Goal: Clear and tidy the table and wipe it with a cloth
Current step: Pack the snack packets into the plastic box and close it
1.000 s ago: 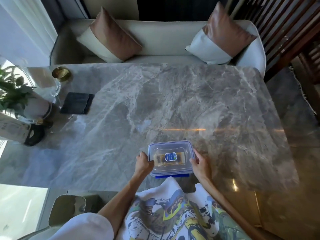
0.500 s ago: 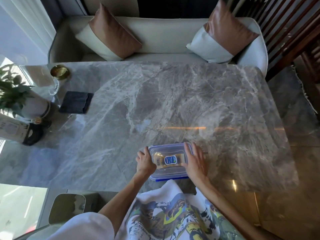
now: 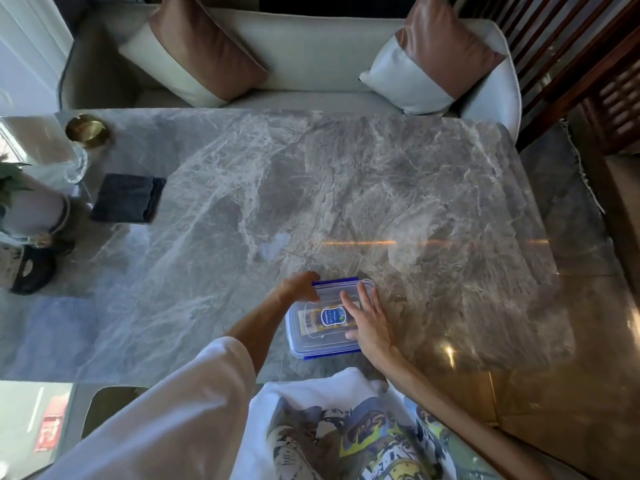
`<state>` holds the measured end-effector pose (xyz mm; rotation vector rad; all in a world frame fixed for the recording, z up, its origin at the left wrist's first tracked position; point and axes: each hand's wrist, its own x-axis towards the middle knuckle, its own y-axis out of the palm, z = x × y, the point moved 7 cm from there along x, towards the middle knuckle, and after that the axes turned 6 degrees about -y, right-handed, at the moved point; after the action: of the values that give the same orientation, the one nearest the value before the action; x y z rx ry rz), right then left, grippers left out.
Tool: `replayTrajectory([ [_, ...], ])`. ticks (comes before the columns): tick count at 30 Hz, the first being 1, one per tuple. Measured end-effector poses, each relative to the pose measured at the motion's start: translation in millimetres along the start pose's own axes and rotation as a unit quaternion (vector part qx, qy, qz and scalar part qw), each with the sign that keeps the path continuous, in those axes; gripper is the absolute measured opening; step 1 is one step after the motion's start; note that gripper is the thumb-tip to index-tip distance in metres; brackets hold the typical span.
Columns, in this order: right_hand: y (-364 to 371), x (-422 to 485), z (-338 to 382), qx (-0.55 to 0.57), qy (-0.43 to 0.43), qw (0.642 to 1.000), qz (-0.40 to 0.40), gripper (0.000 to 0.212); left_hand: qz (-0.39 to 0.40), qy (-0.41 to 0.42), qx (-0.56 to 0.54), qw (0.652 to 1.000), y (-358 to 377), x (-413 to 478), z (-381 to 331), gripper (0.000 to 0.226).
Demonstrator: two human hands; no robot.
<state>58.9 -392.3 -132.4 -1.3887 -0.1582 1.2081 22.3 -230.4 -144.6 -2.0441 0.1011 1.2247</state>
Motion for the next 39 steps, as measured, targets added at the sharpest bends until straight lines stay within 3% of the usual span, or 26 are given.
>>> replayTrajectory([
  [5,2,2,-1,-0.011,0.005,1.000,0.006,0.091,-0.138,0.024,-0.007,0.990,-5,0,-4,0.043],
  [13,5,2,-1,0.006,0.005,1.000,0.008,0.089,-0.184,0.029,-0.006,0.983,-2,-8,-5,0.048],
  [16,-4,-3,-2,0.137,-0.015,0.989,-0.050,0.093,-0.225,0.027,-0.011,0.974,8,-27,0,0.073],
  [19,-2,-20,-30,0.376,0.078,0.915,-0.123,0.108,-0.250,-0.085,-0.204,0.943,26,-55,40,0.095],
  [21,20,-37,-52,0.467,0.204,0.857,-0.073,0.115,-0.189,-0.172,-0.405,0.878,56,-70,73,0.105],
  [22,34,-43,-56,0.534,0.247,0.808,-0.035,0.113,-0.138,-0.188,-0.488,0.841,75,-75,81,0.104],
  [24,56,-46,-53,0.650,0.278,0.707,0.014,0.094,-0.007,-0.182,-0.595,0.782,108,-85,79,0.087],
  [25,60,-46,-51,0.667,0.282,0.690,0.021,0.079,0.045,-0.178,-0.618,0.764,118,-89,74,0.076],
  [30,69,-48,-47,0.657,0.321,0.681,0.034,0.062,0.062,-0.167,-0.663,0.727,121,-85,68,0.057],
  [34,65,-49,-42,0.693,0.335,0.637,0.030,0.057,0.080,-0.163,-0.683,0.707,120,-83,69,0.053],
  [37,63,-52,-38,0.702,0.335,0.625,0.062,0.055,0.135,-0.155,-0.696,0.688,120,-86,64,0.048],
  [39,65,-55,-33,0.703,0.330,0.622,0.099,0.057,0.176,-0.157,-0.716,0.657,122,-91,58,0.046],
])
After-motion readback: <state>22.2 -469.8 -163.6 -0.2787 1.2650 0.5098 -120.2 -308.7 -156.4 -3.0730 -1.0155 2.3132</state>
